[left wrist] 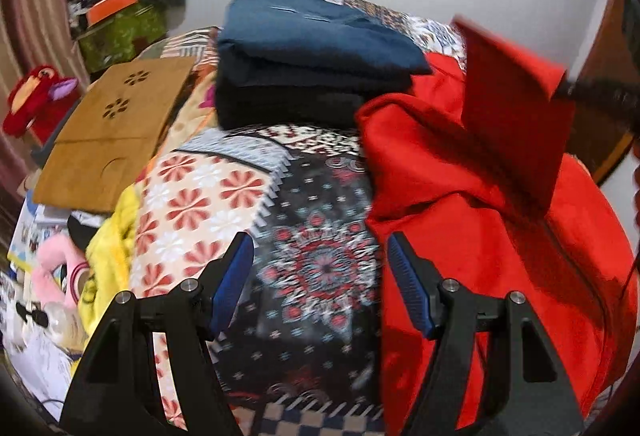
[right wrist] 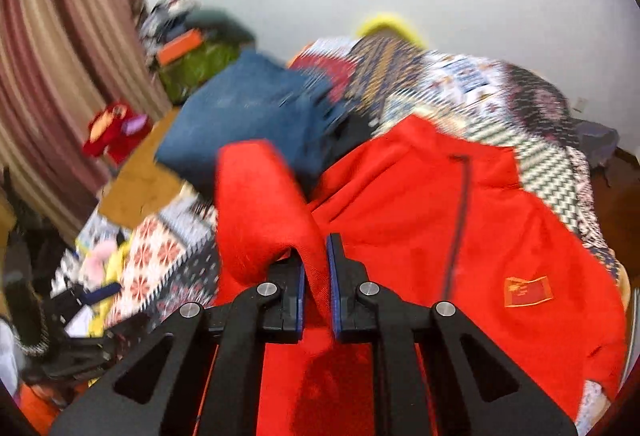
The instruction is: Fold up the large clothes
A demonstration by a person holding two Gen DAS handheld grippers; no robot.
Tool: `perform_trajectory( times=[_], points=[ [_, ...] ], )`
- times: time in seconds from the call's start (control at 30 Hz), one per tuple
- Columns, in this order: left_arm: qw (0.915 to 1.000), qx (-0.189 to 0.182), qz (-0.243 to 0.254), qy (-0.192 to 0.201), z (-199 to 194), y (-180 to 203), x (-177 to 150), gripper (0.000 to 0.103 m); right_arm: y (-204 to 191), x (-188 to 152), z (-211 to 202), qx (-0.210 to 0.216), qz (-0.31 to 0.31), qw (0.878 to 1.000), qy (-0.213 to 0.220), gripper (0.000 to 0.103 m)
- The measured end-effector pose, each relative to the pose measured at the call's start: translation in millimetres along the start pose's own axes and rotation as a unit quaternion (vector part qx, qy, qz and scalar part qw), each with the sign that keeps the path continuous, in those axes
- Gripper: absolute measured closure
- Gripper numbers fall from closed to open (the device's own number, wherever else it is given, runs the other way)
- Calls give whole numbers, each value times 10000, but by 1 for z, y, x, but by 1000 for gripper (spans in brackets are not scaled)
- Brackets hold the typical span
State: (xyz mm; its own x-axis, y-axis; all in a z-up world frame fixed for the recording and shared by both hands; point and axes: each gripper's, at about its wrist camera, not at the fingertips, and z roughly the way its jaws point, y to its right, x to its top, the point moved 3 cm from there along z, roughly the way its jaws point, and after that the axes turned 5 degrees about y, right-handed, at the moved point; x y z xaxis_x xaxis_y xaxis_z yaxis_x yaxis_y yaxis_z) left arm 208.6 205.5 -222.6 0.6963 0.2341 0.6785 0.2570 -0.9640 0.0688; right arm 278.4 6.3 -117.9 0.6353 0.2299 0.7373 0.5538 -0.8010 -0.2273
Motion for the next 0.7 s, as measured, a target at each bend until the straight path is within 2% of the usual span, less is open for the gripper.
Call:
perform_trajectory(
  times=[0.1, 0.23, 0.37, 0.57, 0.7],
  points=[
    [9998, 74, 173, -84, 11, 14, 5, 35, 32, 9, -19, 0, 344, 9992, 214, 94],
    [9998, 0, 167, -122, 22, 23, 13, 35, 76, 13, -42, -387, 580, 9965, 470, 94],
    [9991, 106, 258, -311, 42, 32, 15, 35, 117, 7, -58, -722, 893, 9917, 585, 94],
    [9970, 4, 293, -718, 74, 48, 6, 35, 166, -14, -73, -1070, 1361, 9833, 567, 95],
    [9965, 174, 301, -760, 86, 50, 3, 35, 184, -29, -76, -1219, 1495, 9802, 450, 95]
  ],
)
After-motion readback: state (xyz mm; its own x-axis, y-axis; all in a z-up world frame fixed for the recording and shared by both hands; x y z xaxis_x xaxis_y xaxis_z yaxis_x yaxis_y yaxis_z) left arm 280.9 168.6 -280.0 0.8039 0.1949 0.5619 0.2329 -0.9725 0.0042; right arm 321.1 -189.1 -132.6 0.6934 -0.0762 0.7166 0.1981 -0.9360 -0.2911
